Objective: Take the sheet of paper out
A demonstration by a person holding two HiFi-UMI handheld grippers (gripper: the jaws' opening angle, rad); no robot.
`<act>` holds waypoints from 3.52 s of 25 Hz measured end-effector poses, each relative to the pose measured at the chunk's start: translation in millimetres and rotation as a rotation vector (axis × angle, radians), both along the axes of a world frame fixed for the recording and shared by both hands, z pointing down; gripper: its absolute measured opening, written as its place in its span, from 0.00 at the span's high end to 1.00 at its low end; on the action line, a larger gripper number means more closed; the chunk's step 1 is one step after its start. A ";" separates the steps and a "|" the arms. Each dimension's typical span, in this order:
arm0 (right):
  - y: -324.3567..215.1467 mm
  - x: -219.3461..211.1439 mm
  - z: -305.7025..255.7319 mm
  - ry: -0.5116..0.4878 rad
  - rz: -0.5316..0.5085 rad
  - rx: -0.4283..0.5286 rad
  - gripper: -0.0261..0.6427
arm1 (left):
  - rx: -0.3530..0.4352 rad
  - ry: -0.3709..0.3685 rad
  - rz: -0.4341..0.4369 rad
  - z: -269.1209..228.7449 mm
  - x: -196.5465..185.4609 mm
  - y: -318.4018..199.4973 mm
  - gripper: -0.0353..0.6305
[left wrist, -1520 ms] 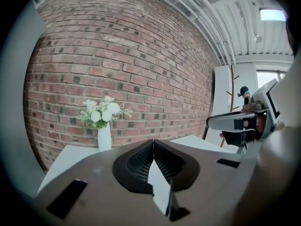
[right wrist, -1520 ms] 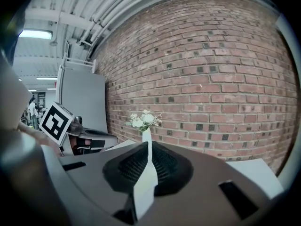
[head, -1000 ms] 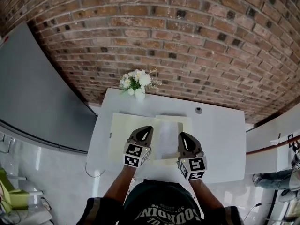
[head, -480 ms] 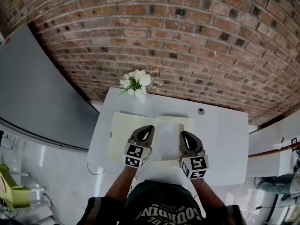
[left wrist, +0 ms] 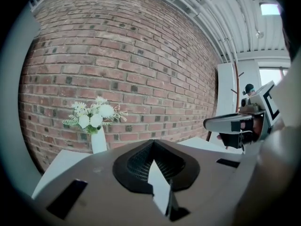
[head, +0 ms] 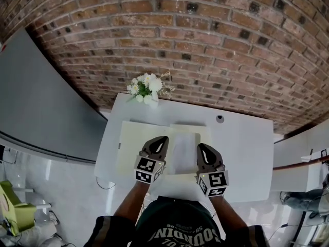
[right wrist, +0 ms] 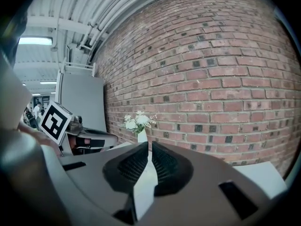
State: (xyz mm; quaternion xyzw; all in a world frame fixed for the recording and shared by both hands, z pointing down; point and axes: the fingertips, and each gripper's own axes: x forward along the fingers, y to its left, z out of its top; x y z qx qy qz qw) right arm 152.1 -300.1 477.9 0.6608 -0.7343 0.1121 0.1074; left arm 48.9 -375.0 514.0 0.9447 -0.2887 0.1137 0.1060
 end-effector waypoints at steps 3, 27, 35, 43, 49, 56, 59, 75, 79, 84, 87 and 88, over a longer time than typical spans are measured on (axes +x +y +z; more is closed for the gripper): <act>2.3 4.0 5.1 -0.010 0.006 -0.006 0.86 | -0.006 -0.017 0.016 7.1 5.2 1.7 0.93; 20.6 25.6 66.8 -0.106 0.019 -0.128 0.86 | -0.176 -0.145 0.037 91.4 20.7 11.0 0.93; 21.7 24.3 79.3 -0.103 0.002 -0.159 0.86 | -0.286 -0.276 0.075 134.8 24.3 19.9 0.93; 22.4 24.9 89.4 -0.112 -0.011 -0.180 0.86 | -0.353 -0.358 0.110 166.0 27.8 27.9 0.93; 26.1 27.0 96.3 -0.121 -0.013 -0.201 0.86 | -0.406 -0.403 0.116 188.2 31.2 31.7 0.74; 28.0 29.5 102.0 -0.128 -0.018 -0.225 0.86 | -0.428 -0.435 0.114 203.0 34.7 30.6 0.74; 25.1 30.7 101.9 -0.127 -0.023 -0.222 0.86 | -0.449 -0.443 0.102 210.8 36.0 26.4 0.74; 24.1 40.1 110.3 -0.123 -0.030 -0.249 0.86 | -0.541 -0.510 0.085 255.6 42.9 23.2 0.74; 24.1 44.3 113.0 -0.123 -0.026 -0.255 0.86 | -0.552 -0.518 0.065 261.0 44.3 19.3 0.74; 26.2 44.9 115.4 -0.118 -0.031 -0.266 0.86 | -0.579 -0.539 0.061 268.9 43.6 22.8 0.74; 26.3 45.7 115.8 -0.118 -0.032 -0.268 0.86 | -0.578 -0.553 0.062 272.7 43.7 23.5 0.74; 26.3 45.8 116.1 -0.117 -0.032 -0.269 0.86 | -0.575 -0.557 0.060 273.4 43.0 23.4 0.74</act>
